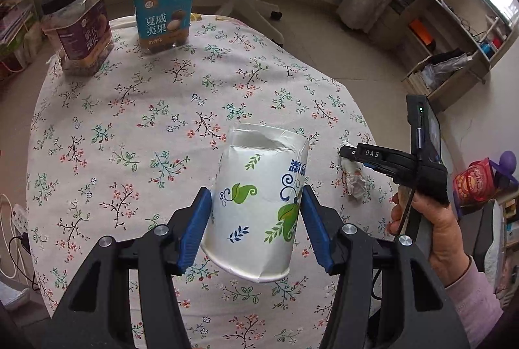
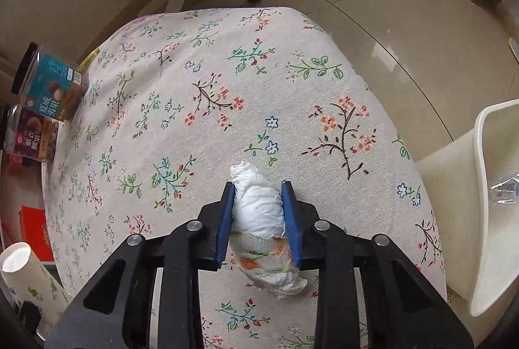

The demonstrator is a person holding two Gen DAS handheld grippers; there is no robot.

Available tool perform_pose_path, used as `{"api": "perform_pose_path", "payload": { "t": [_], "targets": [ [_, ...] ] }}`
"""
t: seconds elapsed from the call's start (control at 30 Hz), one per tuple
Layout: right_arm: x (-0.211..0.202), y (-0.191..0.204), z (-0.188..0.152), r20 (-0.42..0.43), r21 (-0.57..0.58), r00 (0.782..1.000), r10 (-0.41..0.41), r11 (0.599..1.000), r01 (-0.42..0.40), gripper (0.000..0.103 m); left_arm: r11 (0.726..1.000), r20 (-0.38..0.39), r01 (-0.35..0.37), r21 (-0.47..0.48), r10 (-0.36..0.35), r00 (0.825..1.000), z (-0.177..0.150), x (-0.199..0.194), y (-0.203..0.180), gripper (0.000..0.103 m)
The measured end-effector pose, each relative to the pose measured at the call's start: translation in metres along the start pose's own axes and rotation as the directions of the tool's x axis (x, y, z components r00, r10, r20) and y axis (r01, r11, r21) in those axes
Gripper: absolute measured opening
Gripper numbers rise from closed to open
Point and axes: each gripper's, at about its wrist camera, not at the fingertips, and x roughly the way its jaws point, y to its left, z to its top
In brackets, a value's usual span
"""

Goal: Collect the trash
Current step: 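Drop the tissue bundle into the bin with the right gripper while the left drops the paper cup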

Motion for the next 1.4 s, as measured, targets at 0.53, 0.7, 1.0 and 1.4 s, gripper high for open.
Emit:
{"api": "perform_pose_path", "payload": {
  "t": [0.53, 0.7, 1.0, 1.4],
  "targets": [
    [-0.092, 0.045, -0.018, 0.249, -0.306, 0.960, 0.126, 0.951, -0.045, 0.027, 0.997, 0.189, -0.077, -0.030, 0.081, 0.979, 0.015, -0.002, -0.018, 0.056],
    [-0.114, 0.046, -0.026, 0.327, -0.347, 0.937, 0.121, 0.938, 0.000, 0.027, 0.994, 0.262, -0.095, -0.054, 0.105, 0.959, 0.018, -0.008, -0.026, 0.056],
    [-0.147, 0.008, -0.023, 0.423, -0.306, 0.904, 0.062, 0.949, 0.078, 0.027, 0.996, 0.308, -0.063, -0.068, 0.081, 0.948, 0.022, -0.006, -0.048, 0.056],
    [-0.183, -0.095, -0.019, 0.490, -0.115, 0.861, -0.139, 0.968, 0.222, 0.027, 0.999, 0.310, -0.011, 0.038, -0.001, 0.951, 0.022, 0.013, -0.109, 0.056]
  ]
}}
